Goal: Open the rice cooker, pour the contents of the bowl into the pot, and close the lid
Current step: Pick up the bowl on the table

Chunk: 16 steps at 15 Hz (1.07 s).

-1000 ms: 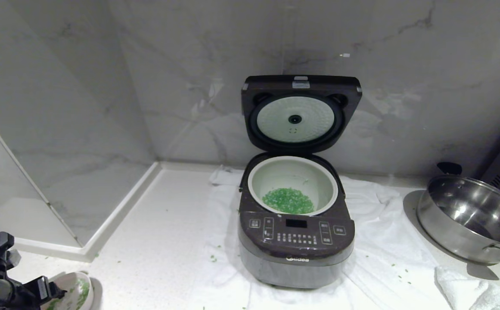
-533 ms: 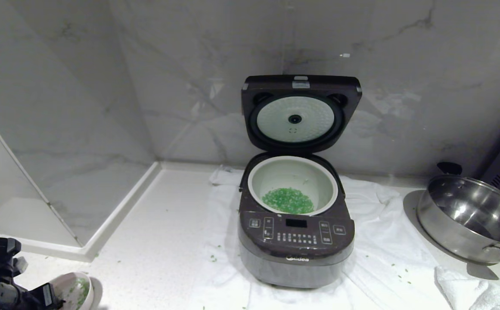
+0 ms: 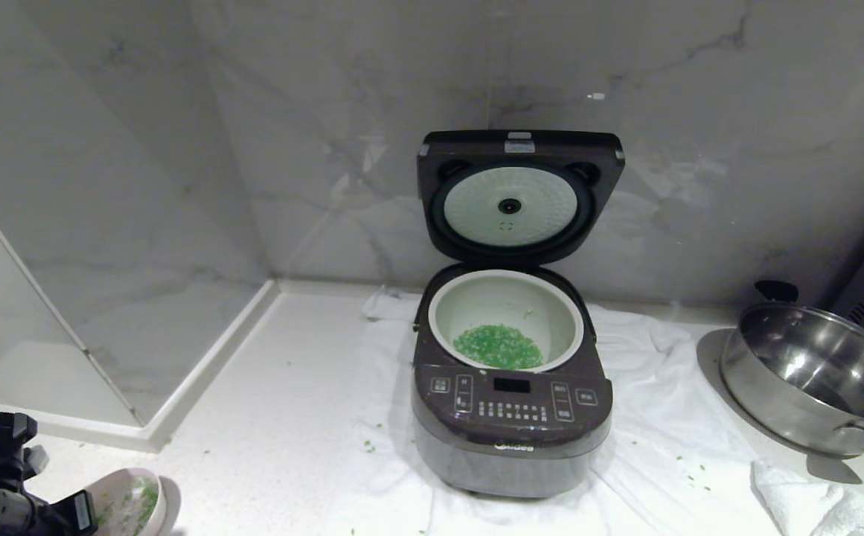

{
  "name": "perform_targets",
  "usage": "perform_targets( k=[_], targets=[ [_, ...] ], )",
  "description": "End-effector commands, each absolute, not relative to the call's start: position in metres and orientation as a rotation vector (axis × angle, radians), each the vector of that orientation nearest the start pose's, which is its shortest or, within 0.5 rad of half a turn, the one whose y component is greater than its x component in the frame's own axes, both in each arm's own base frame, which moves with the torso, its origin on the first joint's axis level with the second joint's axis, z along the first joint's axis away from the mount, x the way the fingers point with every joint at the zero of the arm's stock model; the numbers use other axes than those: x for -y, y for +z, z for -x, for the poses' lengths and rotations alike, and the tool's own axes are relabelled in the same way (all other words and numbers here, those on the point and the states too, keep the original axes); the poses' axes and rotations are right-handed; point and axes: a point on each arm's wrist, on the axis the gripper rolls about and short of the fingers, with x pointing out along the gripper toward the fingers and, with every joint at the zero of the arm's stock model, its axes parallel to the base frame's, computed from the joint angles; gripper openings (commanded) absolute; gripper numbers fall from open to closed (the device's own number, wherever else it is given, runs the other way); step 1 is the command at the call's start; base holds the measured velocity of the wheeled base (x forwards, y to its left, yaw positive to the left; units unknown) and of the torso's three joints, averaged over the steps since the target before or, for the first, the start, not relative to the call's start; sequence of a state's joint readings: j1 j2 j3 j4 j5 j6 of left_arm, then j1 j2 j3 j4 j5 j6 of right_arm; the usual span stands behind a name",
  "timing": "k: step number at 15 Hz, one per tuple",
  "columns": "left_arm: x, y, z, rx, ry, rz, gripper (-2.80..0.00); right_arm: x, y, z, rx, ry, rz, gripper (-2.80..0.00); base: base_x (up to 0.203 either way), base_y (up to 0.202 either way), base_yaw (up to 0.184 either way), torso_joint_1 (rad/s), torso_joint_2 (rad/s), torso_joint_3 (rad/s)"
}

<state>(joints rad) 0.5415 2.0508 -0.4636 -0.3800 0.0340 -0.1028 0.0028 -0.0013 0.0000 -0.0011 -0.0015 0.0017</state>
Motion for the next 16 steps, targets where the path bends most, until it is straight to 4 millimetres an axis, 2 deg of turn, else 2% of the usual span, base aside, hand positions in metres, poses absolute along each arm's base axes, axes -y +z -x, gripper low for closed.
perform_targets(
  k=[1, 8, 12, 16],
  targets=[
    [-0.128, -0.006, -0.212, -1.161, 0.563, 0.394, -2.80, 0.000, 0.076, 0.023, 0.002, 0.002, -0.002, -2.80, 0.000, 0.000, 0.000, 0.000, 0.00, 0.000],
    [-0.107, 0.000, -0.220, -1.167, 0.492, 0.361, -2.80, 0.000, 0.076, 0.023, 0.002, 0.002, -0.002, -2.80, 0.000, 0.000, 0.000, 0.000, 0.00, 0.000],
    [-0.083, 0.016, -0.230, -1.189, 0.437, 0.360, -2.80, 0.000, 0.076, 0.023, 0.001, 0.002, -0.002, -2.80, 0.000, 0.000, 0.000, 0.000, 0.00, 0.000],
    [-0.061, 0.038, -0.250, -1.199, 0.395, 0.367, -2.80, 0.000, 0.076, 0.023, 0.002, 0.002, -0.002, -2.80, 0.000, 0.000, 0.000, 0.000, 0.00, 0.000]
  ],
)
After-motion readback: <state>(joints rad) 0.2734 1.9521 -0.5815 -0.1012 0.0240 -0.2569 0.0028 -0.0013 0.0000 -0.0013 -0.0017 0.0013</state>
